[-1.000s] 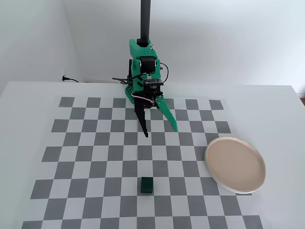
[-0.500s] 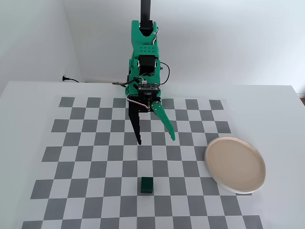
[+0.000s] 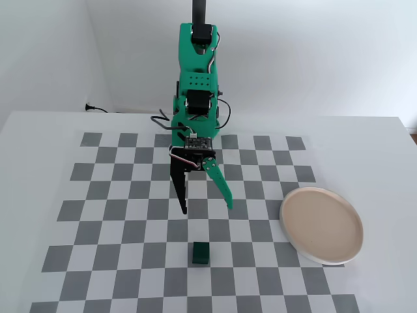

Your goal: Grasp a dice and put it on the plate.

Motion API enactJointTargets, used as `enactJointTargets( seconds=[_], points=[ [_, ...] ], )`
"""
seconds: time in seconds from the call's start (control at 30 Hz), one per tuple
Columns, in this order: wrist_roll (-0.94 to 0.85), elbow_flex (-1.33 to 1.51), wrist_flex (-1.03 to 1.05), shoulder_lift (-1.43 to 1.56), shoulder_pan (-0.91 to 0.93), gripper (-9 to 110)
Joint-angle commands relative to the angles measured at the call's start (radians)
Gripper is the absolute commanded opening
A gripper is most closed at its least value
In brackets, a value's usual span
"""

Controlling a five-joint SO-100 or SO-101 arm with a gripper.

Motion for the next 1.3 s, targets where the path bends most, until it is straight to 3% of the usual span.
enactJointTargets(
  seconds=[0.0, 1.27],
  points=[
    [0.002, -0.141, -0.055, -0.069, -0.012, 34],
    [0.012, -0.339, -0.328, -0.695, -0.014, 32]
  ],
)
